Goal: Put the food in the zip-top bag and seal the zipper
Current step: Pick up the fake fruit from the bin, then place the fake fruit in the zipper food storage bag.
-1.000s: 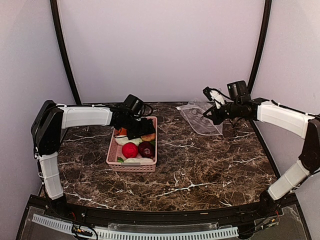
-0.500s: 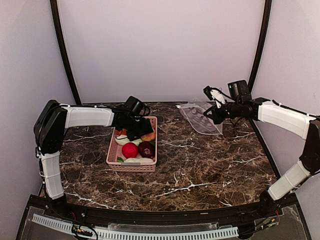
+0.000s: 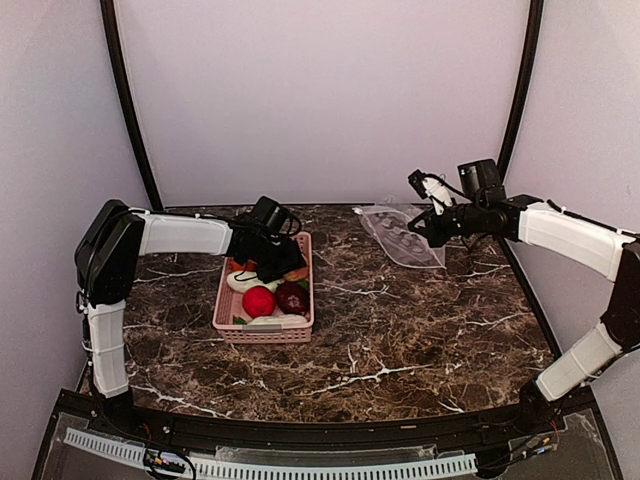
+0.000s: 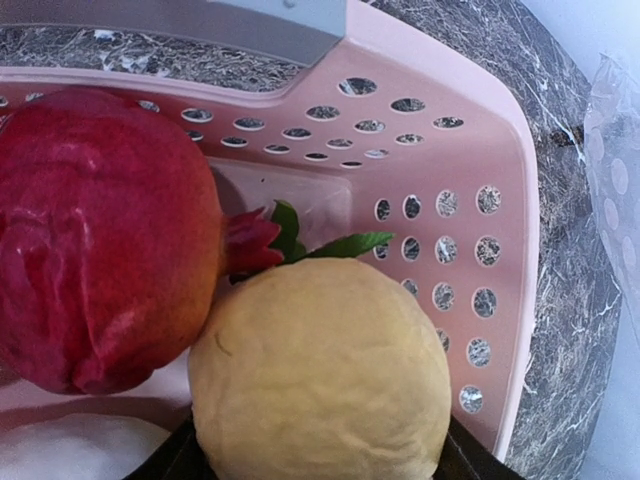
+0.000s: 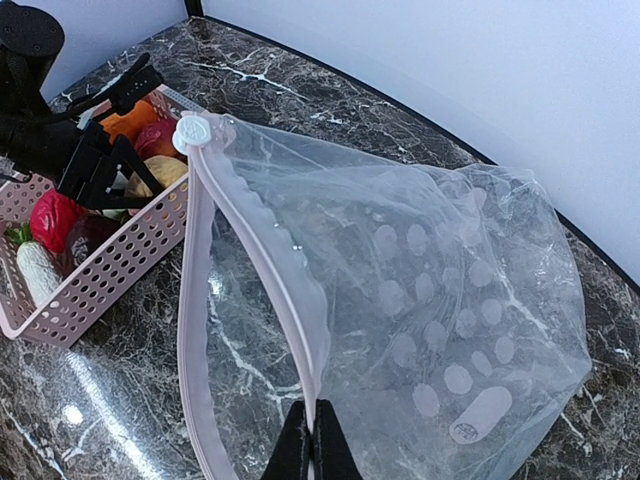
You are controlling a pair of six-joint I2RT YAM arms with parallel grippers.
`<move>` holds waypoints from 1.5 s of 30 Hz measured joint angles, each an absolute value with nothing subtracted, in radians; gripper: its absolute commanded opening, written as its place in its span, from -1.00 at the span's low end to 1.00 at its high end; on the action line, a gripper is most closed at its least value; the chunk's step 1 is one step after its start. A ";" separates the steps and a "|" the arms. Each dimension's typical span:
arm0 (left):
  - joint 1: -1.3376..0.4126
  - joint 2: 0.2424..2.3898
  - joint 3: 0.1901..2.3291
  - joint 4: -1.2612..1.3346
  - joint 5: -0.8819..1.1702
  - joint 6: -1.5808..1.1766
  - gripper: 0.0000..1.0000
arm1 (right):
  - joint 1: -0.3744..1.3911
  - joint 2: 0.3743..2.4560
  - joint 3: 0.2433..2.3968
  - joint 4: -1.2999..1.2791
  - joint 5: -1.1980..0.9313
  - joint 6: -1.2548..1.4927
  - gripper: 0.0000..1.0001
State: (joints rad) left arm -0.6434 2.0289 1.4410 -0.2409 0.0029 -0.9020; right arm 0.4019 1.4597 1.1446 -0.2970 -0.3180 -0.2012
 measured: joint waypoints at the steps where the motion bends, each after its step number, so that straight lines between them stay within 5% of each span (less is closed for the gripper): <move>1: -0.643 2.029 1.441 -0.241 0.002 -0.899 0.01 | 0.402 1.460 1.145 -0.297 -0.318 -0.201 -1.00; 21: -0.676 1.674 1.325 -0.265 -0.025 -0.713 -0.10 | 0.402 1.491 1.243 -0.397 -0.320 -0.230 -1.00; 32: -0.891 1.684 1.362 0.031 0.171 -0.536 -0.13 | 0.443 1.579 1.361 -0.485 -0.280 -0.207 -1.00; 45: -0.904 1.881 1.450 0.329 0.233 -0.660 -0.15 | 0.476 1.627 1.477 -0.592 -0.313 -0.119 -1.00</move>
State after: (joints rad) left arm -0.9035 1.8809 1.4498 0.3294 0.2325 -0.6601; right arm 0.4763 1.6272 1.4765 -0.5922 -0.3134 -0.1192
